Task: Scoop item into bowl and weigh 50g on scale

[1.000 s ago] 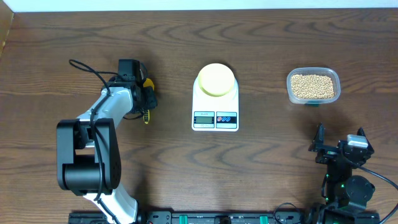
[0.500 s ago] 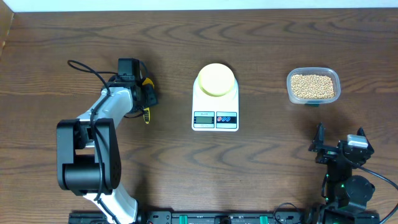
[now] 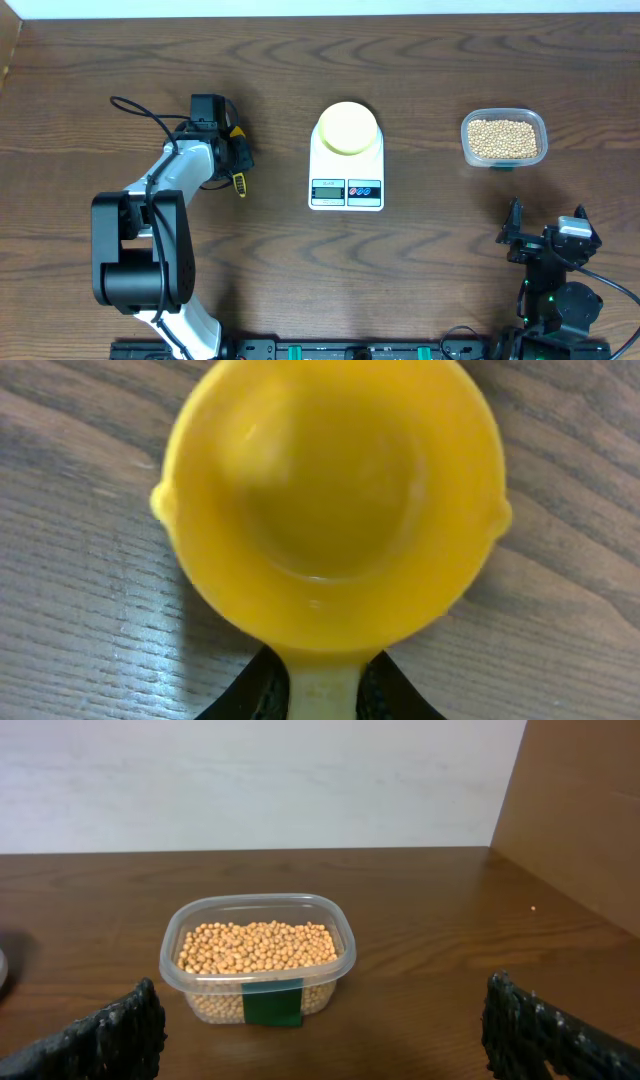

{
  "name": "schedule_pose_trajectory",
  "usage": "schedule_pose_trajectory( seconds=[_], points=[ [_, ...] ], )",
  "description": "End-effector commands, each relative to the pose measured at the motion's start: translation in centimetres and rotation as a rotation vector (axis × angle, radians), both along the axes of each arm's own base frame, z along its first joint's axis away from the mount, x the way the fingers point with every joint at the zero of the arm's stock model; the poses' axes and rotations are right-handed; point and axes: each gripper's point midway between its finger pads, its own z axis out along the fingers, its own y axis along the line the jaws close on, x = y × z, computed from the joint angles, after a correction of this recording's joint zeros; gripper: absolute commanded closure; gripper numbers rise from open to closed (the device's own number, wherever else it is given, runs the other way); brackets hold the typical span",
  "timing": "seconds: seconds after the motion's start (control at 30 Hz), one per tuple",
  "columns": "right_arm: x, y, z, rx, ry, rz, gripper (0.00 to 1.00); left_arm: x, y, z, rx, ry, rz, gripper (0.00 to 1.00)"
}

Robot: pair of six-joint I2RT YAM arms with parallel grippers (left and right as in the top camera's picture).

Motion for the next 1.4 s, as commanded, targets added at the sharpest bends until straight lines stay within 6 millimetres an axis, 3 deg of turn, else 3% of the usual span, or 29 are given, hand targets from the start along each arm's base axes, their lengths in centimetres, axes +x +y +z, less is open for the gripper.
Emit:
schedule_pose_trajectory(
  seconds=[0.0,0.2,0.43,0.63,0.9,1.37],
  points=[
    [-0.01,0.00,-0.12,0.013,0.002,-0.002,0.01,-0.38,0.15,-0.51,0.007,0.015,-0.002,0.79],
    [-0.01,0.00,-0.12,0.013,0.002,-0.002,0.01,-0.37,0.15,-0.51,0.007,0.014,-0.002,0.77],
    [-0.01,0.00,-0.12,0.013,0.002,-0.002,0.01,-0.38,0.16,-0.51,0.007,0.015,-0.002,0.40],
    [-0.01,0.00,-0.12,0.013,0.002,-0.002,0.01,-0.38,0.15,-0.51,0.007,0.015,-0.002,0.21],
    [-0.01,0.00,-0.12,0.013,0.002,-0.002,0.01,-0.47,0.15,-0.54,0.007,0.018,-0.002,0.09],
    [-0.01,0.00,-0.12,0.013,0.002,-0.002,0.01,-1.19,0.16,-1.03,0.007,0.040,-0.002,0.07]
  ],
)
